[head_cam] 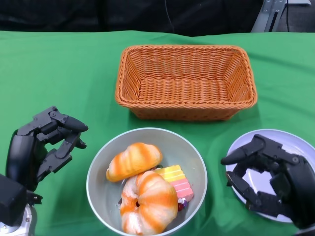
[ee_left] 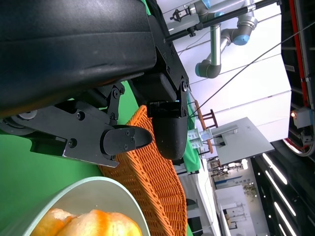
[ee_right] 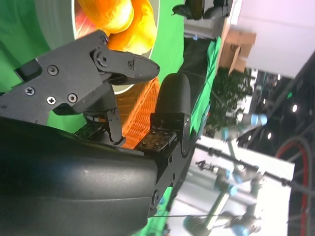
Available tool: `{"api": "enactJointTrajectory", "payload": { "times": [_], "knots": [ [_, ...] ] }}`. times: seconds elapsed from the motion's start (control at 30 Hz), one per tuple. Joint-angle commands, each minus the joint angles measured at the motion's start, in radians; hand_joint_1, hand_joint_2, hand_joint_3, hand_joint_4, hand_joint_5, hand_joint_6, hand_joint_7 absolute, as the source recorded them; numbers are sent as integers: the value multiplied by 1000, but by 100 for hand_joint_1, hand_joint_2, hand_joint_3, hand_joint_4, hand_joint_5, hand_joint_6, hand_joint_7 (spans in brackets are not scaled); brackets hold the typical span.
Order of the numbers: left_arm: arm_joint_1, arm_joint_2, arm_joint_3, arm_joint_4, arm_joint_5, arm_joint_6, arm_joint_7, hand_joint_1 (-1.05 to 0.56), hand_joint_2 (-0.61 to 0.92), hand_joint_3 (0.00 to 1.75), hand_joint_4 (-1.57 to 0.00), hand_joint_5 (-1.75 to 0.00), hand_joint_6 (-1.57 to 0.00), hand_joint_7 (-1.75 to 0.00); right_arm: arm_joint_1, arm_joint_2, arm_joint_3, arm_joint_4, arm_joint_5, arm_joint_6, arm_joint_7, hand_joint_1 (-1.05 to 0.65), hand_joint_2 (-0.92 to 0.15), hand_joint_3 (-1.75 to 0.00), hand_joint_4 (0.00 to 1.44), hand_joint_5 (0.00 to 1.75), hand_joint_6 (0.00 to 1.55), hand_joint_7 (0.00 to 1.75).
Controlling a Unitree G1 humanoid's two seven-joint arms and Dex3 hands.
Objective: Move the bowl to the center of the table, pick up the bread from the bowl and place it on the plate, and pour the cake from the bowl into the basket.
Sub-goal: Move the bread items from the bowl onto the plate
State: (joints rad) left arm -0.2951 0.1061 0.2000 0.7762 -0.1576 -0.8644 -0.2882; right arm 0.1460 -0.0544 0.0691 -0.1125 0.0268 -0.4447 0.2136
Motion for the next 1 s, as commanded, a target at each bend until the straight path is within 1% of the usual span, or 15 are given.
{"api": "enactJointTrajectory", "payload": {
  "times": [0.03,0.13,0.23,0.3,0.43,0.53,0.57,0.67,0.77,0.87,1.0],
  "knots": [
    [10,19,6,-14,2,4,15,-3,89,49,-73,-149,-76,-115,-23,-34,1,-60,-24,27,7,-33,-87,-16,66,124,67,76],
    [6,23,7,-8,6,3,16,-3,89,48,-73,-149,-76,-115,-42,-59,2,-134,-91,81,-2,-35,-90,-5,65,110,66,66],
    [-2,23,8,6,9,3,20,0,89,47,-74,-148,-76,-115,-53,-73,6,-205,-167,145,-17,-44,-91,-1,66,93,66,54],
    [-6,22,6,12,7,4,17,0,88,48,-73,-148,-76,-115,-69,-83,13,-243,-210,183,-16,-48,-91,0,65,88,65,50],
    [-10,18,4,19,16,7,31,-1,88,48,-72,-148,-76,-115,-107,-93,34,-281,-256,246,-3,-52,-89,0,62,79,63,43],
    [-16,16,5,33,20,3,41,-1,88,48,-72,-148,-76,-115,-136,-106,63,-304,-345,287,-6,-58,-90,-1,59,76,61,38],
    [-18,17,5,38,20,3,43,-1,88,49,-72,-148,-76,-115,-145,-106,76,-312,-378,307,-7,-61,-91,-1,57,75,59,35],
    [-24,20,3,55,26,-3,48,-2,88,48,-72,-148,-76,-114,-165,-100,110,-330,-458,357,-11,-67,-92,-2,56,68,63,20],
    [-33,23,3,81,39,-22,54,-2,88,48,-72,-148,-76,-114,-187,-90,147,-348,-525,413,-6,-70,-92,-1,57,61,65,10],
    [-42,23,3,100,47,-24,63,-3,88,48,-72,-148,-76,-114,-216,-75,187,-353,-584,458,-8,-70,-91,0,60,57,66,5],
    [-51,19,4,110,58,-18,93,-4,86,48,-72,-149,-77,-114,-254,-60,232,-342,-648,491,-14,-71,-92,-1,63,56,66,3]
  ]
}}
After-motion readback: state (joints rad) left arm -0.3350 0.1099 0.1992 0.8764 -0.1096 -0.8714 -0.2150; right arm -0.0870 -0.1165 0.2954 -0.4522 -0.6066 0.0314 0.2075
